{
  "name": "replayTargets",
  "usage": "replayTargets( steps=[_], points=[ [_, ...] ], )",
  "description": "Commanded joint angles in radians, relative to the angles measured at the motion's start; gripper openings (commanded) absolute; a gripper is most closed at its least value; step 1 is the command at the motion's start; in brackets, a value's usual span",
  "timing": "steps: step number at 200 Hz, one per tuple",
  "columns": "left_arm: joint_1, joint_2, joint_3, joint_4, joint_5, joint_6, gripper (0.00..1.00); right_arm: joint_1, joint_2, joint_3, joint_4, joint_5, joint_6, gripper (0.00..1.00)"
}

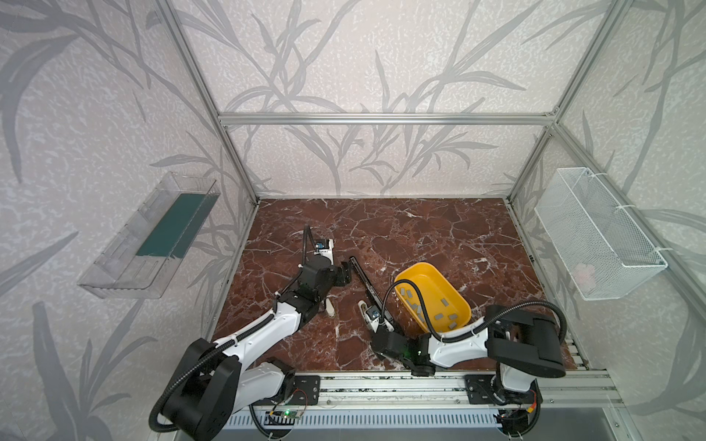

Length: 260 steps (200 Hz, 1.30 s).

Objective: Load the staples into the stapler

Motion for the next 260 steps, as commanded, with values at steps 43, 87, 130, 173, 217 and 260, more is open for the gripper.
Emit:
replayTargets(
  steps=[43,87,130,173,217,260],
  points=[
    [0.011,-0.062,-0.068,0.021,-0.136,-0.178,0.72,-0.001,0.027,-0.054,-0.082,0.001,-0.002,0.25],
    [0.035,-0.088,-0.137,0.099,-0.094,-0.306,0.64,-0.008,0.068,-0.086,0.012,-0.004,0.03,0.23],
    [0.035,-0.02,-0.152,0.173,-0.026,-0.361,0.52,-0.017,0.115,-0.026,-0.014,-0.016,0.04,0.22],
    [0.036,0.04,-0.127,0.174,0.014,-0.378,0.45,-0.063,0.151,0.017,-0.031,-0.039,0.044,0.22],
    [0.042,0.138,-0.104,0.2,0.087,-0.415,0.37,-0.083,0.162,0.029,-0.024,-0.075,0.033,0.21],
    [0.043,0.171,-0.115,0.253,0.131,-0.441,0.31,-0.107,0.183,0.067,-0.044,-0.095,0.029,0.21]
  ],
)
